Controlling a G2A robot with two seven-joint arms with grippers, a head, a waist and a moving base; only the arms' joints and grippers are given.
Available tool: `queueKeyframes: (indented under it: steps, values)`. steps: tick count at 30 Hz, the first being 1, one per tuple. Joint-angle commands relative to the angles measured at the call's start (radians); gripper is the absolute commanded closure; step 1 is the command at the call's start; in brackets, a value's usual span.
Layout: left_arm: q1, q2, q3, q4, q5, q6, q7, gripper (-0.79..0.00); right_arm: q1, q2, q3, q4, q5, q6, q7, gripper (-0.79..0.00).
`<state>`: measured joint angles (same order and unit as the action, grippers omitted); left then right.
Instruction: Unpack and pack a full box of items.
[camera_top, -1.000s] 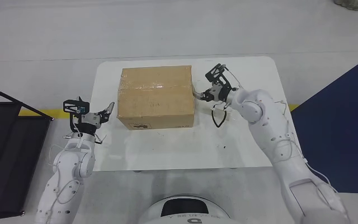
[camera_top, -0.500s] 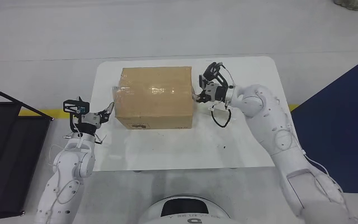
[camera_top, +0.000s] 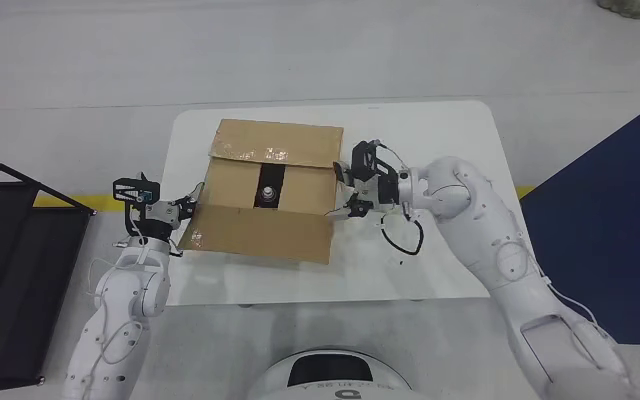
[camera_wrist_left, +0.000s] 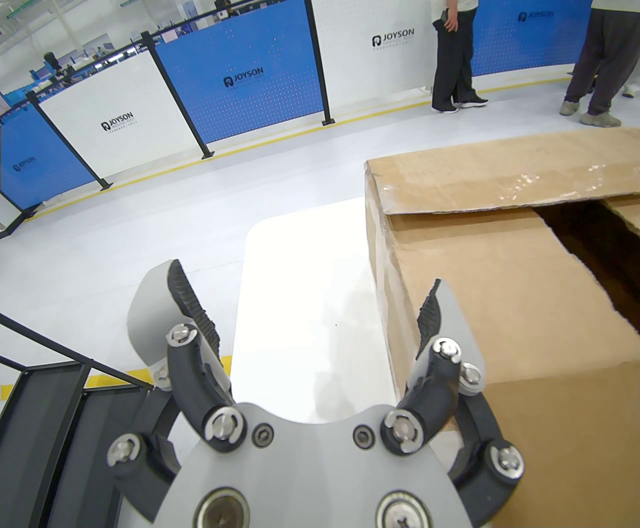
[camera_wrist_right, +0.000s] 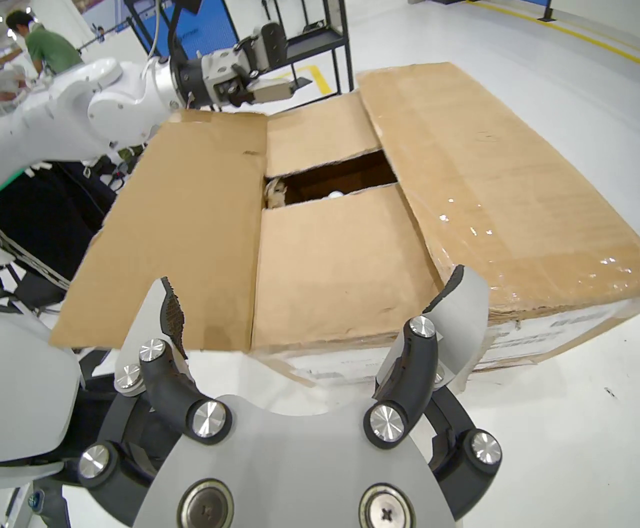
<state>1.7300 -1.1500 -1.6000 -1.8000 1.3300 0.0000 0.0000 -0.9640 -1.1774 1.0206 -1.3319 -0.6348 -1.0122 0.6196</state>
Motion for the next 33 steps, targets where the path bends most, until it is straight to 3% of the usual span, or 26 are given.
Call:
queueKeyframes:
  steps: [1, 3, 7, 9, 11, 19, 25, 28, 29, 33]
  values:
    - [0.0, 0.0, 0.0, 0.0, 0.0, 0.0, 0.0, -0.785, -0.023, 0.008, 0.023, -0.036, -0.073, 0.008, -0.03, -0.785]
    - [0.0, 0.0, 0.0, 0.0, 0.0, 0.0, 0.0, -0.785, -0.064, 0.014, 0.054, -0.095, -0.174, 0.068, -0.098, -0.785]
    - [0.0, 0.0, 0.0, 0.0, 0.0, 0.0, 0.0, -0.785, -0.189, 0.018, 0.102, -0.229, -0.408, 0.29, -0.328, -0.785]
    - [0.0, 0.0, 0.0, 0.0, 0.0, 0.0, 0.0, -0.785, -0.21, 0.018, 0.111, -0.242, -0.47, 0.385, -0.367, -0.785]
    - [0.0, 0.0, 0.0, 0.0, 0.0, 0.0, 0.0, -0.785, -0.205, 0.01, 0.091, -0.239, -0.524, 0.514, -0.354, -0.785]
    - [0.0, 0.0, 0.0, 0.0, 0.0, 0.0, 0.0, -0.785, -0.101, -0.026, -0.001, -0.155, -0.547, 0.693, -0.286, -0.785]
    - [-0.016, -0.001, -0.028, -0.001, -0.063, -0.019, -0.013, -0.785, -0.051, -0.041, -0.044, -0.123, -0.524, 0.682, -0.197, -0.785]
    - [-0.019, 0.006, -0.054, -0.013, -0.071, -0.12, -0.075, -0.785, -0.041, -0.046, -0.05, -0.114, -0.521, 0.684, -0.184, -0.785]
    - [-0.019, 0.013, -0.06, -0.015, -0.054, -0.205, -0.129, -0.785, -0.04, -0.046, -0.05, -0.113, -0.52, 0.688, -0.181, -0.785]
    - [-0.041, 0.033, -0.095, 0.006, 0.018, -0.407, -0.241, -0.785, -0.041, -0.047, -0.043, -0.115, -0.517, 0.688, -0.175, -0.785]
